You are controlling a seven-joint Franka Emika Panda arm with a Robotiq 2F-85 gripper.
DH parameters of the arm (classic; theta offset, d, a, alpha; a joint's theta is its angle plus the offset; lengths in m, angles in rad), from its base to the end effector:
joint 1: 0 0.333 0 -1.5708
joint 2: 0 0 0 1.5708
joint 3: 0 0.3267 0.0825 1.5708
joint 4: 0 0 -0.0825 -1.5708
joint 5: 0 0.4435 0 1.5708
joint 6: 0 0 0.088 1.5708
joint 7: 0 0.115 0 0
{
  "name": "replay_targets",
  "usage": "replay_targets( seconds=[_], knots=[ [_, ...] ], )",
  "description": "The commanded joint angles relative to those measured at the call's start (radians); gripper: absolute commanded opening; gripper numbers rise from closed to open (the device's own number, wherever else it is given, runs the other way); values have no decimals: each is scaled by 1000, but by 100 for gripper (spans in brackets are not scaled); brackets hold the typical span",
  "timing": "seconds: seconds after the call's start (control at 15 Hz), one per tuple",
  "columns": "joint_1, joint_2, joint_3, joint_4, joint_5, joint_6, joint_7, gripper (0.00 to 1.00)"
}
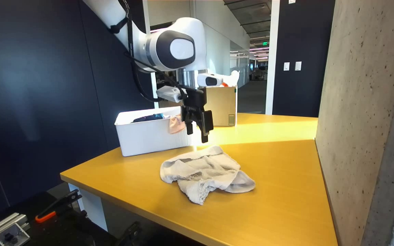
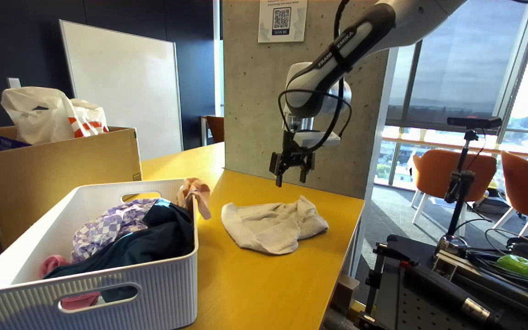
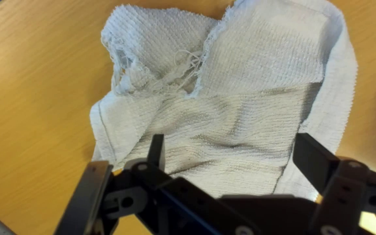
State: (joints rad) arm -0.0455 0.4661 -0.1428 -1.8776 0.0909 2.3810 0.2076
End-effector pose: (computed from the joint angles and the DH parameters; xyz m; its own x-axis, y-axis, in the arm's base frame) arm 0.6771 -0.1239 0.2285 0.9021 -0.4294 0.0421 -0.4294 -0.9031 -0.0103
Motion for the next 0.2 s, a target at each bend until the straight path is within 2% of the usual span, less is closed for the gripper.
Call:
replay_targets(
  seconds=[0.0,0.13],
  knots=[
    [-14,-30,2,10,-18,-90,13,100],
    [-22,-25,9,17,-10,-108,0,100]
  ],
)
